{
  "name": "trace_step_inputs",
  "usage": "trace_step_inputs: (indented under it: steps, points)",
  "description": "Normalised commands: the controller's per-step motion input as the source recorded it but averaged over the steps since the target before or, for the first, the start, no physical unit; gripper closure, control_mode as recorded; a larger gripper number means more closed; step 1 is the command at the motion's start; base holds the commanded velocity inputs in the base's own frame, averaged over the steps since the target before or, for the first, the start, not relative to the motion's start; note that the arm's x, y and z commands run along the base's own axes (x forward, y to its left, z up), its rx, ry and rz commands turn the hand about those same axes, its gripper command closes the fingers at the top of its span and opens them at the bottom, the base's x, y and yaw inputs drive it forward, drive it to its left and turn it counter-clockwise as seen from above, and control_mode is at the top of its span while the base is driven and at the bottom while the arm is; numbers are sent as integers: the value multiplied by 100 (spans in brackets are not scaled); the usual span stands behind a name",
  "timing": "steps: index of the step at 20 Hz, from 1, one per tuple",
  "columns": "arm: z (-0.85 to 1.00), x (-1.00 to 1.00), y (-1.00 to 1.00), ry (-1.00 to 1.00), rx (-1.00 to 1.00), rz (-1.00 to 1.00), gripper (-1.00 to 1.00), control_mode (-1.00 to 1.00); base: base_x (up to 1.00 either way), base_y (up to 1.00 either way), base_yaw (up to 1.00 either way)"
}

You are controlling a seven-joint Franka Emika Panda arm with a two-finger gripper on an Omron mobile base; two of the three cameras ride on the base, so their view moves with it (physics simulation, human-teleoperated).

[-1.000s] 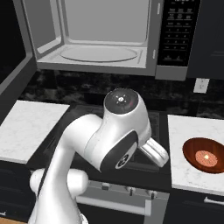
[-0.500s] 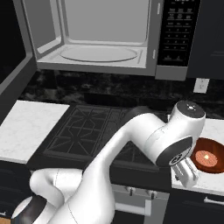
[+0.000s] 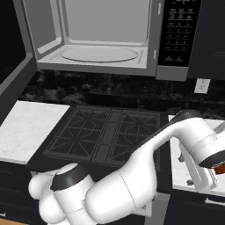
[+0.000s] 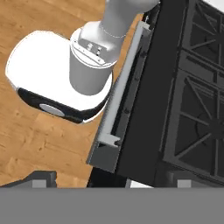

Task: Open the microwave, place the bowl with waffle inside the microwave, then close the microwave door and turn it on.

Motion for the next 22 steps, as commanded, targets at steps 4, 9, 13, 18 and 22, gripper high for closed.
trace_step_inputs:
  steps: [4, 9, 13, 18, 22]
  points:
    - [-50, 29, -26, 0, 19, -22, -100, -100, 0, 0, 0]
    - [-46, 14, -14, 0, 0, -28, -100, -100, 0, 0, 0]
    - [-31, 45, -13, 0, 0, -27, -100, -100, 0, 0, 0]
    - [-14, 47, -7, 0, -5, -23, -100, -100, 0, 0, 0]
    - [-26, 32, -8, 0, -4, -18, -100, -100, 0, 0, 0]
